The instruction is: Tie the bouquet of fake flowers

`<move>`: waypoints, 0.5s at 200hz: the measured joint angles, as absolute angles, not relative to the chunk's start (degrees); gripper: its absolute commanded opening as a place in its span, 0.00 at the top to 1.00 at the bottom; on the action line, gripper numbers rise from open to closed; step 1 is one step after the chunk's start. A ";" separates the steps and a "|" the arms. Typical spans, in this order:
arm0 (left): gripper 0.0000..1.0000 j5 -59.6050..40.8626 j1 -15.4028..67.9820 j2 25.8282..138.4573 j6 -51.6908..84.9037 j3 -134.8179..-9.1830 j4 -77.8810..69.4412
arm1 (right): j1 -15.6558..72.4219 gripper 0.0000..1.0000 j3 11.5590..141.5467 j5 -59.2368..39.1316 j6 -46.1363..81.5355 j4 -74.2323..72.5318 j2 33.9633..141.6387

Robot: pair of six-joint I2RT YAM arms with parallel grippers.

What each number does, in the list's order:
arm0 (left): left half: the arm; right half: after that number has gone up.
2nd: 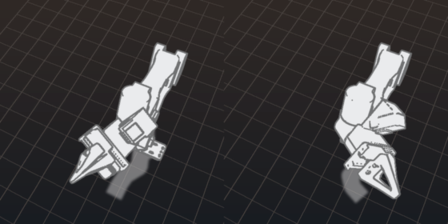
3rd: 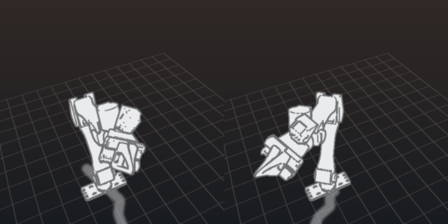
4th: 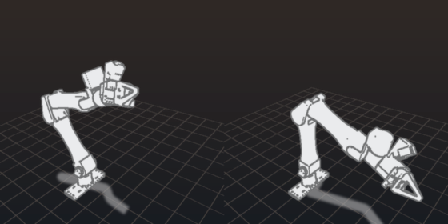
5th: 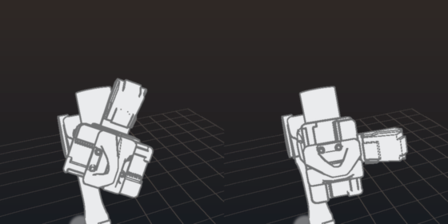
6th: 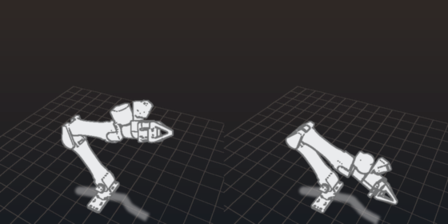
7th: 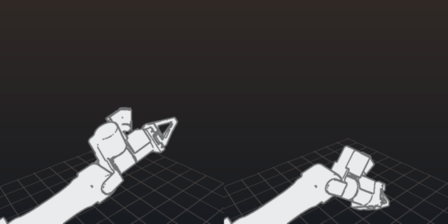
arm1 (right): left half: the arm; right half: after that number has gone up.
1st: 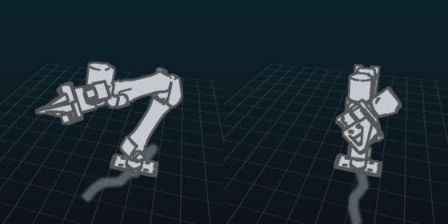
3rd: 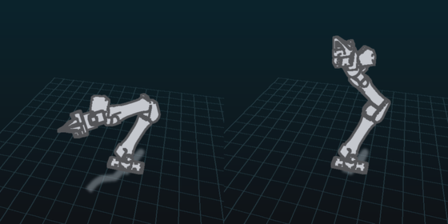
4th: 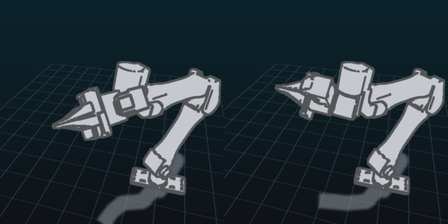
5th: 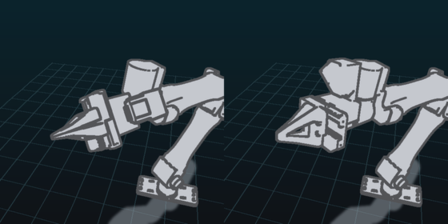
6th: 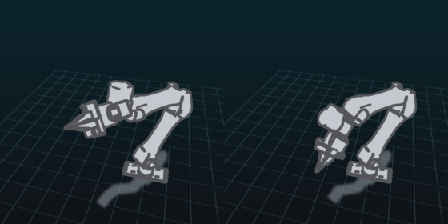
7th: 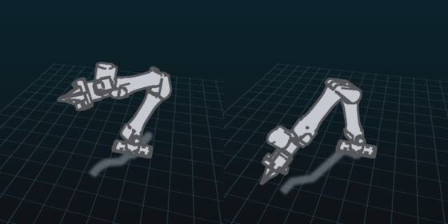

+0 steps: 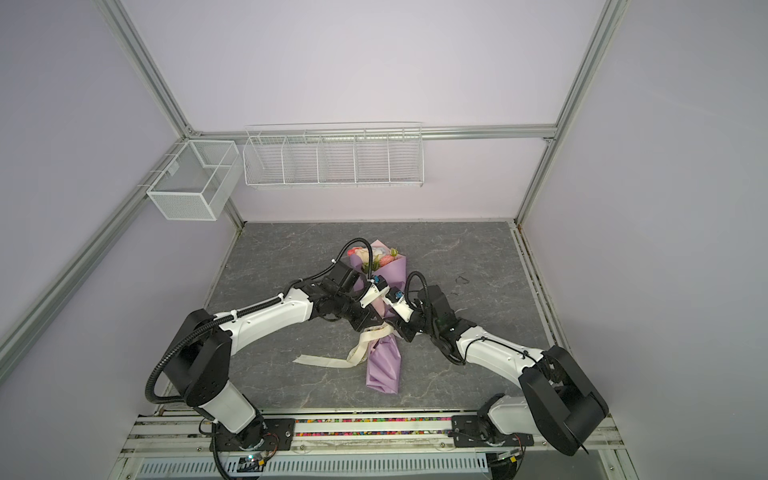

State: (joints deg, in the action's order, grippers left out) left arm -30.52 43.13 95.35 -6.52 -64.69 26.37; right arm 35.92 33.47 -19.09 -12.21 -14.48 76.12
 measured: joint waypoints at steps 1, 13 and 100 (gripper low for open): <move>0.93 -30.52 43.13 95.35 -6.52 -64.69 26.37 | 35.86 0.63 33.47 -19.27 -12.19 -14.48 76.14; 0.93 -30.52 43.11 95.35 -6.52 -64.69 26.39 | 35.62 0.63 33.47 -20.47 -12.10 -14.48 76.38; 0.94 -30.72 43.11 95.35 -7.27 -64.69 26.50 | 34.96 0.71 34.17 -27.40 -12.08 -14.15 79.88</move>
State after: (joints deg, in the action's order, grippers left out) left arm -30.72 43.11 95.35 -7.27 -64.69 26.50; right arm 34.96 34.17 -27.40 -12.08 -14.15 79.88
